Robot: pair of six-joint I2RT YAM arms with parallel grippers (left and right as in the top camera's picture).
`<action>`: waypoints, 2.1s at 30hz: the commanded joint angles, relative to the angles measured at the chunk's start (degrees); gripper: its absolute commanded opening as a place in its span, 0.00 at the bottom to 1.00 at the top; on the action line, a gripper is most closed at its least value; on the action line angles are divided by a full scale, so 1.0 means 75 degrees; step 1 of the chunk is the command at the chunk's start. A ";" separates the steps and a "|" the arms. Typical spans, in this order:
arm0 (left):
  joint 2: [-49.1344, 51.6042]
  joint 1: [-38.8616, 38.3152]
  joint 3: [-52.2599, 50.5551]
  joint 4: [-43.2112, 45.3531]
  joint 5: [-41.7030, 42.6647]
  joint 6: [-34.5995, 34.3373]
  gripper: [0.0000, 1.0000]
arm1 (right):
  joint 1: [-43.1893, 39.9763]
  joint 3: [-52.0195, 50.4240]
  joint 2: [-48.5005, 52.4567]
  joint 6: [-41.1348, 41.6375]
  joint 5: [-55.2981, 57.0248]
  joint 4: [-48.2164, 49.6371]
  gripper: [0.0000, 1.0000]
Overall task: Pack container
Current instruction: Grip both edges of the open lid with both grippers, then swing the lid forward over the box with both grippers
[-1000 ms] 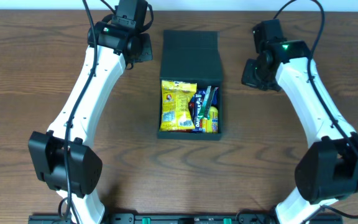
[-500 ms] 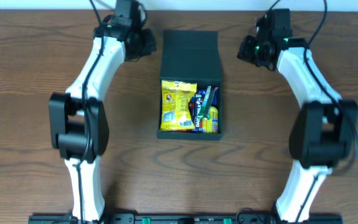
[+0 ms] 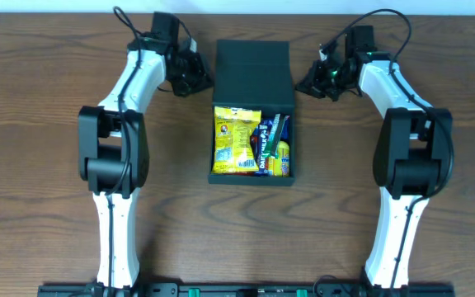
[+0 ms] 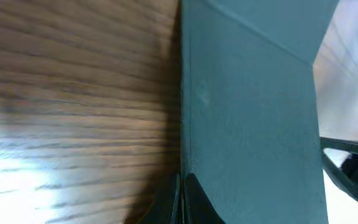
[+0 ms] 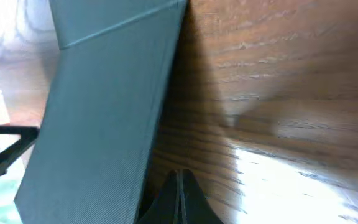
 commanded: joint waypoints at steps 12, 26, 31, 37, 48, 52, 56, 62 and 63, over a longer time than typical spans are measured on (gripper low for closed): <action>0.0670 0.0096 0.0152 -0.0064 0.0525 -0.0560 0.05 | 0.0172 0.0114 0.0501 -0.0087 -0.0965 0.0047 0.01; 0.0664 0.0603 0.0152 -0.0201 0.0361 -0.0557 0.06 | 0.0181 0.0114 0.0501 -0.0087 -0.1029 0.0157 0.01; 0.0667 0.0510 0.0152 -0.0006 0.0353 -0.0560 0.06 | 0.0181 0.0114 0.0501 -0.0090 -0.1125 0.0195 0.01; 0.0667 0.0315 0.0152 0.0198 0.0420 -0.0600 0.06 | 0.0216 0.0114 0.0501 -0.0105 -0.1536 0.0425 0.01; 0.0667 0.0052 0.0152 0.0402 0.0737 -0.0618 0.06 | 0.0219 0.0114 0.0501 -0.0985 -0.2847 0.0562 0.01; 0.0635 0.0061 0.0157 0.0513 0.1017 -0.0114 0.06 | 0.0189 0.0114 0.0501 -0.1326 -0.3252 0.0562 0.01; 0.0399 0.0061 0.0160 0.0513 0.1067 0.0265 0.06 | 0.0064 0.0114 0.0490 -0.1527 -0.3756 0.0560 0.01; -0.0207 0.0058 0.0160 0.0513 0.1102 0.1061 0.06 | -0.0099 0.0114 0.0283 -0.1734 -0.4226 0.0557 0.02; -0.0283 0.0055 0.0160 0.0510 0.1102 0.1151 0.06 | -0.0102 0.0114 0.0207 -0.1792 -0.4232 0.0554 0.02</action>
